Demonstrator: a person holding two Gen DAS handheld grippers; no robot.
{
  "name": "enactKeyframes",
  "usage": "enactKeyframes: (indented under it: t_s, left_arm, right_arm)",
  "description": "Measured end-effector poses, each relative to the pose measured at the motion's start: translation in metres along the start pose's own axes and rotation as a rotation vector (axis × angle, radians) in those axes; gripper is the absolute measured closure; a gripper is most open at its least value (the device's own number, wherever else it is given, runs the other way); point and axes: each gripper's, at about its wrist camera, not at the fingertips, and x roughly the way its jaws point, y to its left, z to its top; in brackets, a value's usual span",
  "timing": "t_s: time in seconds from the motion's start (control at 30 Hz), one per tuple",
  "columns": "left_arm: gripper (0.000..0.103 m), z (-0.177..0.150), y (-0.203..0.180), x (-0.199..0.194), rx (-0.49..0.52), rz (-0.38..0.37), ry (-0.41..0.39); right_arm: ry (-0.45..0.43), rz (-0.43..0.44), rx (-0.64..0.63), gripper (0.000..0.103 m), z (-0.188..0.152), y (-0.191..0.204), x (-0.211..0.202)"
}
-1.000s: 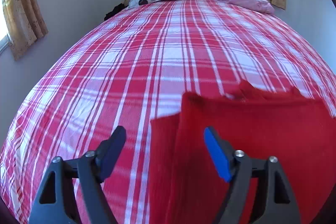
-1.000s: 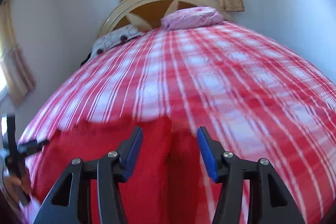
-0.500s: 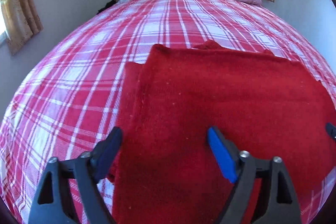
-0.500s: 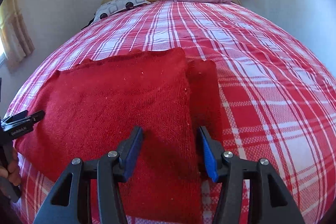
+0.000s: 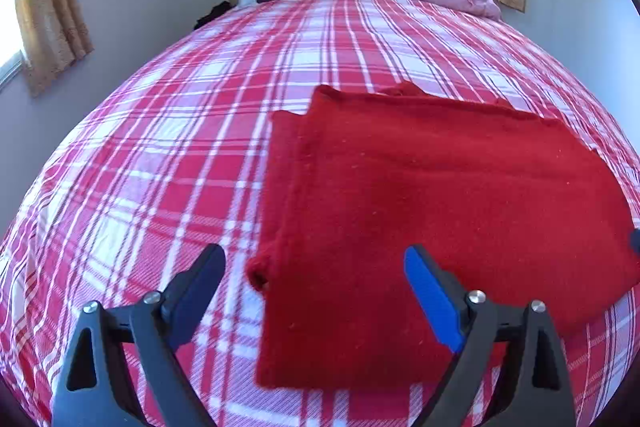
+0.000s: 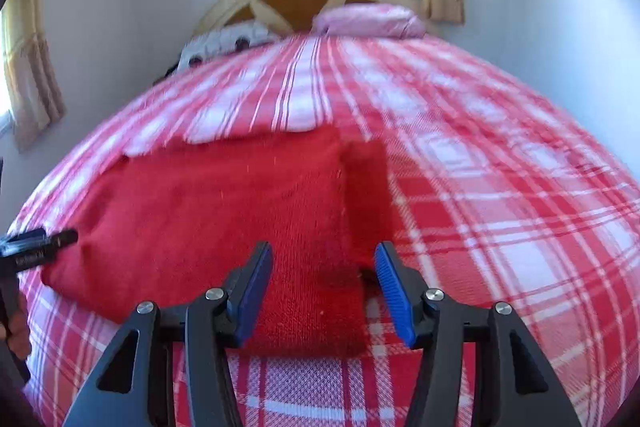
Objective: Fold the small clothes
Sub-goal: 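Grasp the folded sweater's edge with the left gripper and lift it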
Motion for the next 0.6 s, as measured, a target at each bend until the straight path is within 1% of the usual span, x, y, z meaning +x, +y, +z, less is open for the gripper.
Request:
enactKeyframes:
  t_s: [0.07,0.1,0.17,0.2,0.23,0.33,0.4,0.43,0.47,0.5,0.6]
  left_arm:
    - [0.007,-0.001,0.002,-0.001,-0.009,0.007,0.002]
    - [0.007,-0.002,0.001,0.001,-0.012,0.009,0.006]
    - [0.007,-0.003,-0.001,0.005,-0.011,0.024,0.022]
    - [0.007,-0.003,-0.002,0.007,-0.012,0.032,0.033]
    - [0.007,-0.004,-0.002,0.008,-0.013,0.034,0.038]
    - [0.007,-0.008,-0.001,0.008,-0.031,0.025,0.055]
    - [0.007,-0.012,0.008,0.007,-0.082,0.000,0.076]
    - [0.007,-0.014,0.010,0.006,-0.104,-0.011,0.077]
    - [0.007,-0.016,0.015,0.006,-0.136,-0.032,0.076]
    - [0.007,-0.017,0.018,0.007,-0.149,-0.064,0.081]
    - [0.007,-0.023,0.019,0.021,-0.195,-0.110,0.127]
  right_arm:
    - [-0.024,0.034,-0.024,0.048,0.006,0.011,-0.007]
    - [-0.024,0.065,-0.046,0.048,0.011,0.020,-0.008]
    - [-0.018,0.101,-0.076,0.050,0.015,0.032,-0.004]
    - [-0.012,0.122,-0.096,0.054,0.018,0.041,0.000]
    - [-0.006,0.133,-0.105,0.055,0.019,0.046,0.003]
    - [0.046,0.169,-0.122,0.055,0.016,0.061,0.022]
    - [0.096,0.188,-0.123,0.055,0.005,0.066,0.036]
    - [0.141,0.197,-0.125,0.055,-0.004,0.068,0.048]
    - [0.161,0.195,-0.126,0.055,-0.008,0.068,0.053]
    - [0.162,0.198,-0.122,0.055,-0.010,0.067,0.055]
    - [0.158,0.214,-0.103,0.055,-0.010,0.064,0.055]
